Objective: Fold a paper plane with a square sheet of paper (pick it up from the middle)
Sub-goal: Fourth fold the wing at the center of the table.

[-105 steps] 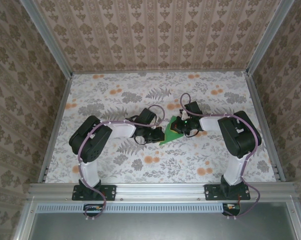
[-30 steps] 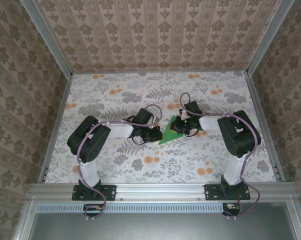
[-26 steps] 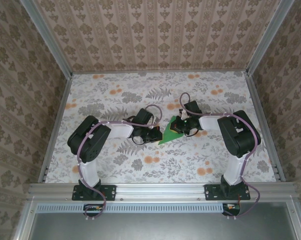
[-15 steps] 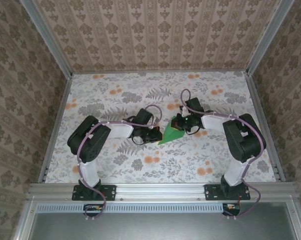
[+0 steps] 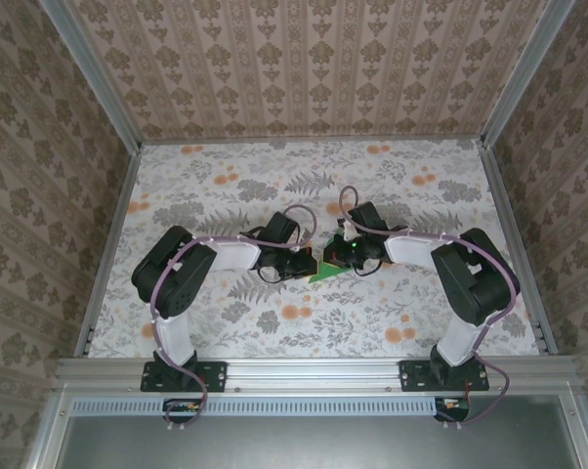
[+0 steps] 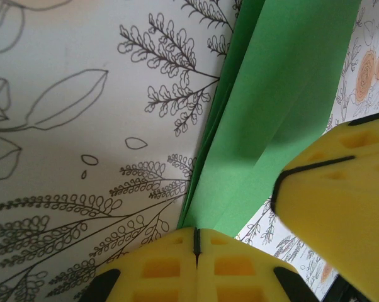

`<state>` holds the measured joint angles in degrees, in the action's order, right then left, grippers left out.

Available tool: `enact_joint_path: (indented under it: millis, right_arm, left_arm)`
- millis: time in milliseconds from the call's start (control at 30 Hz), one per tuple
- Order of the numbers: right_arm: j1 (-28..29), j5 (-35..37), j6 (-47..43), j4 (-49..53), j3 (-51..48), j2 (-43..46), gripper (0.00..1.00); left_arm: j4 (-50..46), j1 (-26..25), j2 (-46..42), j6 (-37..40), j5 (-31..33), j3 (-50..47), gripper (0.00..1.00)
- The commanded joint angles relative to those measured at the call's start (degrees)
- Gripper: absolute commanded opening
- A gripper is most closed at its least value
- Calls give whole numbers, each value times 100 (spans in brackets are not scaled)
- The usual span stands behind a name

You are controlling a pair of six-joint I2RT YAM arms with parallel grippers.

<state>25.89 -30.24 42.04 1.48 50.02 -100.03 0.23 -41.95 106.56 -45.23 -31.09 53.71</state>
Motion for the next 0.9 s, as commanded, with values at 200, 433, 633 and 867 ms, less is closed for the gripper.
enact_joint_path:
  millis: [200, 433, 633, 867]
  right_arm:
    - [48, 174, -50, -117, -39, -478, 0]
    - [-289, 534, -412, 35, -80, -564, 0]
    - [-1125, 570, -675, -56, -85, -668, 0]
    - [-1791, 507, -774, -22, 133, -811, 0]
  left_arm:
    - [-644, -32, 189, 131, 145, -85, 0]
    - [-951, -36, 175, 98, 226, -215, 0]
    - [-961, -40, 224, 38, 150, -420, 0]
    - [-893, -27, 198, 13, 136, -463, 0]
